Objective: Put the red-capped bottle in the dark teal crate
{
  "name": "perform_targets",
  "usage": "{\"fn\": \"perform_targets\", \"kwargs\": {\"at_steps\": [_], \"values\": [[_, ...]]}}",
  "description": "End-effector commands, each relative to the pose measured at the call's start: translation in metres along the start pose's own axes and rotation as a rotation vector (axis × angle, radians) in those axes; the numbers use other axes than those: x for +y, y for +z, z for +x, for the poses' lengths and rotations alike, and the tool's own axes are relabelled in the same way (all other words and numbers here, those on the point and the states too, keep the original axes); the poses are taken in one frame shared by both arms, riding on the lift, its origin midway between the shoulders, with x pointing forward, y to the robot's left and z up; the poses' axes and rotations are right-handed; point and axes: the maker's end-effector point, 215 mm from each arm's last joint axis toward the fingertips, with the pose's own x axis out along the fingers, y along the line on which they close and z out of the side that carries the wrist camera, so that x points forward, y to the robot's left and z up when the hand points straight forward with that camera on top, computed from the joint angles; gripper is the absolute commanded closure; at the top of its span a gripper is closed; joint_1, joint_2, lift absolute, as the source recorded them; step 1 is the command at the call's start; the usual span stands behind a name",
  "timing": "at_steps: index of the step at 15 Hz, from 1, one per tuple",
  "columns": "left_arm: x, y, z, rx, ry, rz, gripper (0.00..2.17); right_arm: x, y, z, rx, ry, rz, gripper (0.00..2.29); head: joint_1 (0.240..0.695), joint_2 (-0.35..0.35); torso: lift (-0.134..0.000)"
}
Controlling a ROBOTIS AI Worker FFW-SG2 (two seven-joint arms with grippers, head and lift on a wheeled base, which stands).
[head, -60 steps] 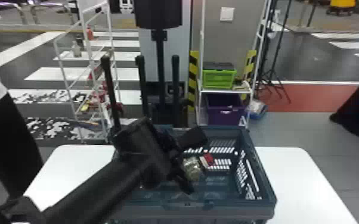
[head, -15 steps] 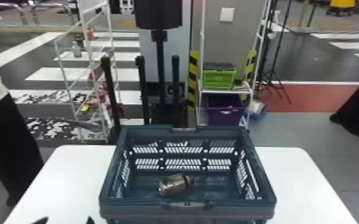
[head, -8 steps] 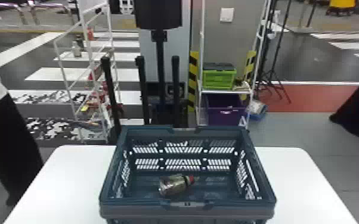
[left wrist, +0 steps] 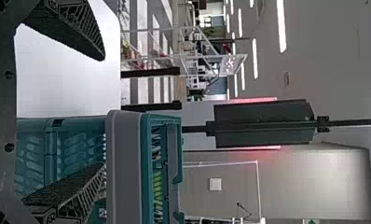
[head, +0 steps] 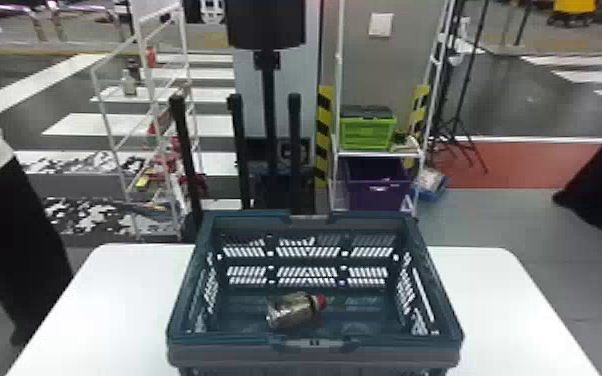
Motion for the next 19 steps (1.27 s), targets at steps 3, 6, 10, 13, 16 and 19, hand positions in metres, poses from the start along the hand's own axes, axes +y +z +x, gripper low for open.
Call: {"fn": "perform_targets", "kwargs": {"at_steps": [3,6,10,13,16,19], "values": [[0.0044,-0.0017,0.0003,0.005,-0.001,-0.014,0.07,0.0026,-0.0007,0.0002,0.003,0.004,-0.002,0.15,0.499,0.0,0.0],[0.0044,-0.0025,0.0001,0.006,-0.002,-0.013,0.07,0.0041,-0.0028,0.0013,0.009,0.007,-0.001,0.15,0.499,0.0,0.0],[0.005,-0.0017,0.0015,0.005,-0.002,-0.014,0.07,0.0039,-0.0073,0.0012,0.024,0.008,-0.003,0.15,0.499,0.0,0.0],[0.0049,-0.0011,0.0018,0.004,-0.006,-0.019,0.07,0.0037,-0.0076,0.0015,0.024,0.008,-0.003,0.15,0.499,0.0,0.0],[0.0056,-0.0012,0.0016,0.004,-0.004,-0.025,0.07,0.0033,-0.0067,0.0026,0.021,0.006,-0.002,0.15,0.499,0.0,0.0],[0.0061,-0.0022,0.0015,0.006,-0.002,-0.029,0.07,0.0041,-0.0069,0.0026,0.021,0.006,-0.002,0.15,0.499,0.0,0.0]]}}
